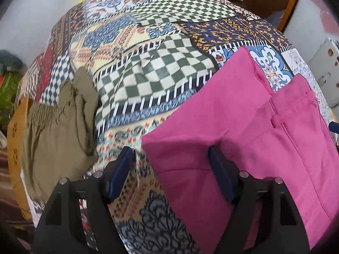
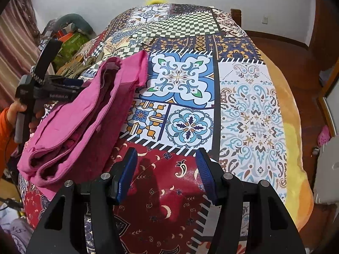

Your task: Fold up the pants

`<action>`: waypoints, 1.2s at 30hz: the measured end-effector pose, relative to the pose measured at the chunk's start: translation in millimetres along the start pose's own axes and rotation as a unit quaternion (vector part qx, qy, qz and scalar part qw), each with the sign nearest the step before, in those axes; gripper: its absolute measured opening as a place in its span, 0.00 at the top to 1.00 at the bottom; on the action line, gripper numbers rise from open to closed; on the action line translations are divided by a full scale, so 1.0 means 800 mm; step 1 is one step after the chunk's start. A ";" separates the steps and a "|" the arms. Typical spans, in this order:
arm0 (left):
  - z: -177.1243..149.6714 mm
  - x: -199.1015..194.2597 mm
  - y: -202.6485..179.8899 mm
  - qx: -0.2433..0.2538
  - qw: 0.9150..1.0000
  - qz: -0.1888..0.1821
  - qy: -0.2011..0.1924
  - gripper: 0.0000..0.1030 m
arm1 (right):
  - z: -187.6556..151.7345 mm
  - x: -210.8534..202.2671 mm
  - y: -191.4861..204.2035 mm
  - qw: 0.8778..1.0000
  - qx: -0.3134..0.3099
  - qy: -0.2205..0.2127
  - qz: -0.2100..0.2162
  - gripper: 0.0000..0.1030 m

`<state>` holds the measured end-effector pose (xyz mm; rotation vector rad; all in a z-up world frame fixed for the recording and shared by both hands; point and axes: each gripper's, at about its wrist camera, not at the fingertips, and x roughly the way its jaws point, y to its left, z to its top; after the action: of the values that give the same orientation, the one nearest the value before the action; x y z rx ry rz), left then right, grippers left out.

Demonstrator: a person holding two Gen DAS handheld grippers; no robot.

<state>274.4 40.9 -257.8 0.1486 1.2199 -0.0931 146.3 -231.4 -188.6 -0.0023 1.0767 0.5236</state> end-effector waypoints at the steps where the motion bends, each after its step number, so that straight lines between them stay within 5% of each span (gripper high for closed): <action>1: -0.003 -0.002 0.001 -0.003 1.000 -0.002 0.001 0.31 | -0.001 -0.003 0.001 1.000 -0.001 -0.002 0.000 0.48; 10: -0.049 -0.039 -0.018 0.011 0.999 0.028 -0.010 0.36 | -0.010 -0.026 0.010 1.000 -0.011 -0.016 -0.007 0.48; 36: -0.188 -0.105 0.014 -0.097 0.995 -0.011 -0.033 0.36 | -0.049 -0.064 0.057 0.998 -0.061 -0.012 0.009 0.48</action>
<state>107.8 75.7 -228.4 -0.0372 1.1585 0.0026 76.1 -222.3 -153.3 -0.0926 1.0212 0.6037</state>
